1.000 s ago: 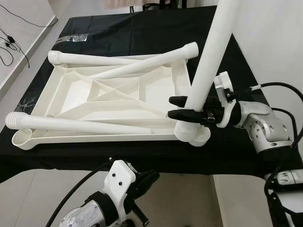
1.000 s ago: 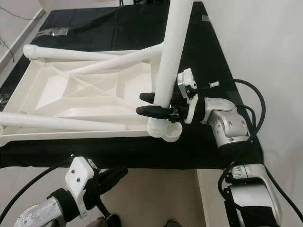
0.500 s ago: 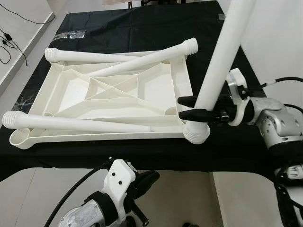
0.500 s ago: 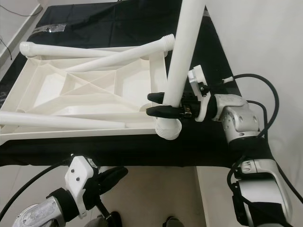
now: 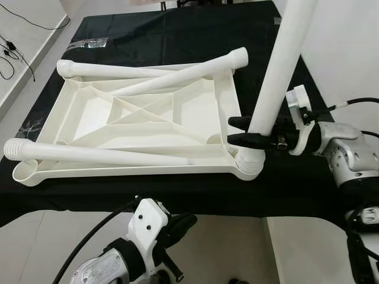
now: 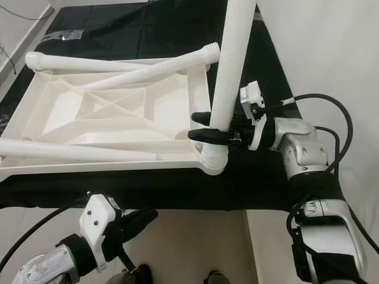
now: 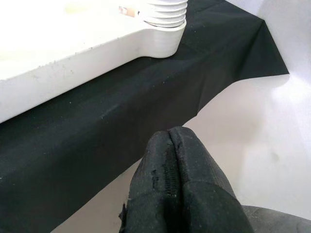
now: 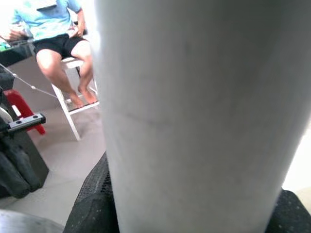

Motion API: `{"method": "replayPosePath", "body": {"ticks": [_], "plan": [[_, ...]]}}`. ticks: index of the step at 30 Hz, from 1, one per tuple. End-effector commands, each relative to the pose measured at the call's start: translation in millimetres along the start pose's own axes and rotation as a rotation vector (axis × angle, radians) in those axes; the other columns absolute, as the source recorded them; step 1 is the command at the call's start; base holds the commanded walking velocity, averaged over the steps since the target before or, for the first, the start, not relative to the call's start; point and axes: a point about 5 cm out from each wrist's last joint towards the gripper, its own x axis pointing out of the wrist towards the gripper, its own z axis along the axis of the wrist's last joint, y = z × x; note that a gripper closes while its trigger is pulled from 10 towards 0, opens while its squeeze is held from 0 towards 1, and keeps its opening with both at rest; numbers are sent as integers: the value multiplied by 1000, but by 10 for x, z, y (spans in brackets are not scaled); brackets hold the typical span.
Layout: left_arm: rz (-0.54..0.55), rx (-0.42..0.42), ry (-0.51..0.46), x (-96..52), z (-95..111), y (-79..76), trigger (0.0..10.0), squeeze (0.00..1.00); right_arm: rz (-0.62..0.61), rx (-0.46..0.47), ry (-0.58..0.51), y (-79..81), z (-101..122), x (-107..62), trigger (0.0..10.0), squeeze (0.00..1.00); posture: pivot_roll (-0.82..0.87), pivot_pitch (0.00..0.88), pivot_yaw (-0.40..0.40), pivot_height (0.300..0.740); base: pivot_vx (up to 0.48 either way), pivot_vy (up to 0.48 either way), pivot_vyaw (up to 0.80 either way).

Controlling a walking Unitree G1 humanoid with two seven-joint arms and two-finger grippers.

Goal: Building children table

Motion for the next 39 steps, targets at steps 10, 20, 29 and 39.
{"method": "replayPosePath", "body": {"ticks": [10, 20, 29, 39], "plan": [[-16, -16, 22, -23, -46, -27, 10000, 0, 19, 17, 34, 187, -270, 93, 10000, 0, 7, 280, 58, 740, 0, 0, 0], [-17, -17, 22, -17, -50, -26, 10000, 0, 15, -66, 141, 352, -445, 194, 10000, 0, 5, 273, 58, 740, 0, 0, 0], [-15, -19, 18, -9, -47, -21, 10000, 0, 39, -133, 242, 370, -474, 178, 10000, 0, 3, 276, 55, 740, 0, 0, 0], [-12, -20, 16, -9, -41, -17, 10000, 0, -99, 14, 173, 275, -461, 182, 10000, 0, 3, 282, 55, 740, 0, 0, 0]]}}
